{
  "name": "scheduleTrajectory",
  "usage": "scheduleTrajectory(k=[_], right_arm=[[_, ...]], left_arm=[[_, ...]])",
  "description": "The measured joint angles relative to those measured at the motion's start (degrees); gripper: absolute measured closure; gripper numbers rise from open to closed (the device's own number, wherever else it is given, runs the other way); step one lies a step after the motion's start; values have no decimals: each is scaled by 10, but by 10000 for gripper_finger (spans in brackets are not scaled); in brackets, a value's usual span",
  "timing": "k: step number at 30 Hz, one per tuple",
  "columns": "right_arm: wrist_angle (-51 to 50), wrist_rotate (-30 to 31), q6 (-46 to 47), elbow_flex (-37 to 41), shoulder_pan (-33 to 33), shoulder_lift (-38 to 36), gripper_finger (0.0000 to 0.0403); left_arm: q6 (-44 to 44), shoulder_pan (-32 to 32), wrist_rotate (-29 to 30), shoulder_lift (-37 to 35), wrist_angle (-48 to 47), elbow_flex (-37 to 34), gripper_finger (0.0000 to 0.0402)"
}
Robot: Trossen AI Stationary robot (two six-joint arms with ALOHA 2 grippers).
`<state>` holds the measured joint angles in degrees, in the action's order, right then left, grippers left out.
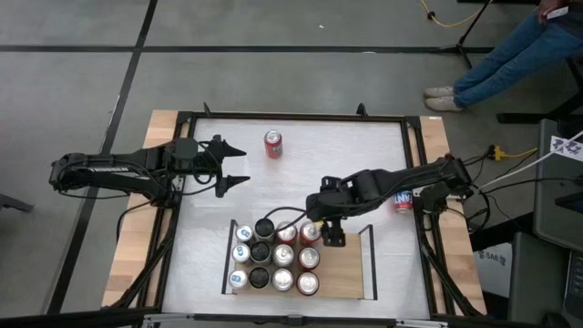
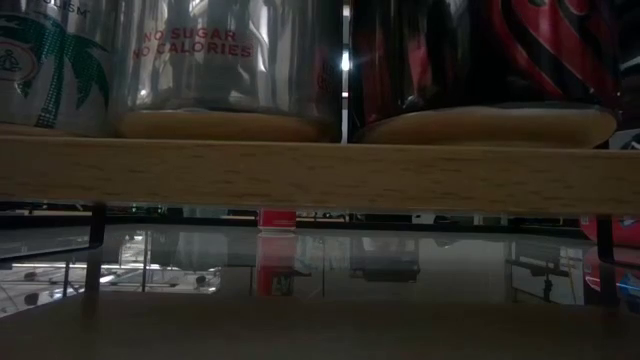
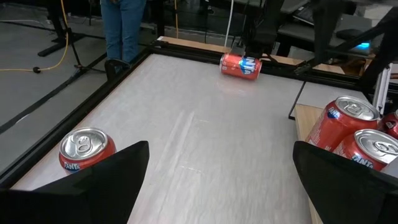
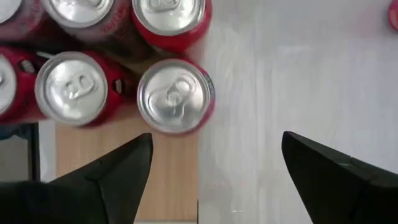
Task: Place canned beverage on shelf
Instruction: Put the red soda can on the shelf
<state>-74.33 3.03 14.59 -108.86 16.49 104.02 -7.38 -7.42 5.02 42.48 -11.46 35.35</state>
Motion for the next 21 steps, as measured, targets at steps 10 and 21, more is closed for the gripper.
scheduleTrajectory(k=[10,21], right_arm=[[-57,64,-8,3,0,-77,59],[-54,125,100,182,-28,-232,59]], left_arm=[[0,0,0,0,0,0,12],[0,0,0,0,0,0,12]])
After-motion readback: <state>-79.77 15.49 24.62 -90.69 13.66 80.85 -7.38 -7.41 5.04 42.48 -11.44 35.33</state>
